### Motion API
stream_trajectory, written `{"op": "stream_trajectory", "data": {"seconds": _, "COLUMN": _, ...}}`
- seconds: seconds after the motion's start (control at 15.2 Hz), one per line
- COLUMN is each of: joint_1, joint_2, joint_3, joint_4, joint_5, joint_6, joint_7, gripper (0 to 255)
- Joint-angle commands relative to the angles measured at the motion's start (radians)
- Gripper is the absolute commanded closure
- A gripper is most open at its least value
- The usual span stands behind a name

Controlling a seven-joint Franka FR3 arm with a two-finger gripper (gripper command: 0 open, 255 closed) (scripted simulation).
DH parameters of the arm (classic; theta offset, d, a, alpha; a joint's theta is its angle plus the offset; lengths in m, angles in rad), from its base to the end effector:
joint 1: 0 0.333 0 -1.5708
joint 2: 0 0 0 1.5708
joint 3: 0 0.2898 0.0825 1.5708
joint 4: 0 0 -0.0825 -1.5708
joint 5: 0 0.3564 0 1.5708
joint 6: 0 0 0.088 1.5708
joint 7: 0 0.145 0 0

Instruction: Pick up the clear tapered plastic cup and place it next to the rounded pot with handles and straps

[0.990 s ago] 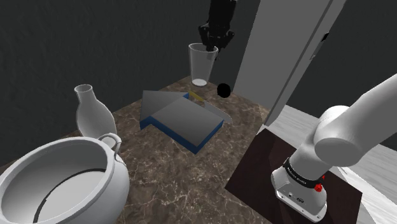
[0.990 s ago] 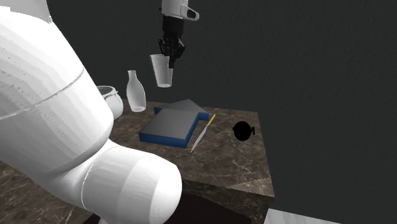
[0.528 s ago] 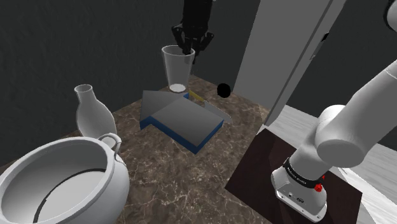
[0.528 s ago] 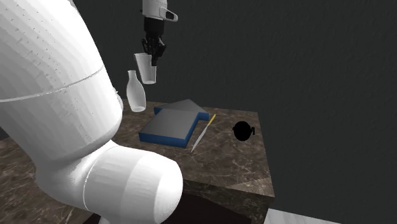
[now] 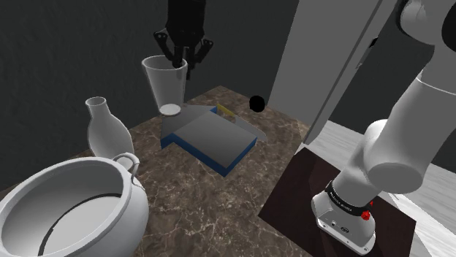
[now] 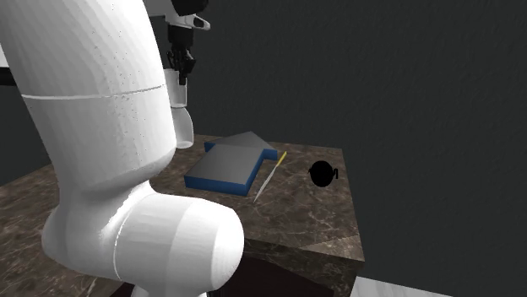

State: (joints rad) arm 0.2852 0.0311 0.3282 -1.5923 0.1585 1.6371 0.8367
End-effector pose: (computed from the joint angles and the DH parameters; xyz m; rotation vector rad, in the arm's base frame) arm 0.4314 0.3278 0.5428 -2.9815 0.3487 0.1507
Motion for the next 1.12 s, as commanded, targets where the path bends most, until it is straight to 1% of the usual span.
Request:
{"op": "stream_trajectory", "data": {"seconds": 0.0, "joint_1": 0.027, "joint_2": 0.073, "joint_3": 0.023, "joint_4": 0.086, "joint_5": -0.026, "joint_6": -0.01, "joint_7": 0.054, "gripper": 255}}
{"op": "stream_trajectory", "data": {"seconds": 0.2, "joint_1": 0.077, "joint_2": 0.179, "joint_3": 0.05, "joint_4": 0.216, "joint_5": -0.07, "joint_6": -0.029, "joint_7": 0.128, "gripper": 255}}
{"op": "stream_trajectory", "data": {"seconds": 0.4, "joint_1": 0.143, "joint_2": 0.306, "joint_3": 0.069, "joint_4": 0.385, "joint_5": -0.124, "joint_6": -0.069, "joint_7": 0.202, "gripper": 255}}
{"op": "stream_trajectory", "data": {"seconds": 1.06, "joint_1": 0.126, "joint_2": 0.265, "joint_3": 0.064, "joint_4": 0.192, "joint_5": -0.106, "joint_6": 0.083, "joint_7": 0.177, "gripper": 255}}
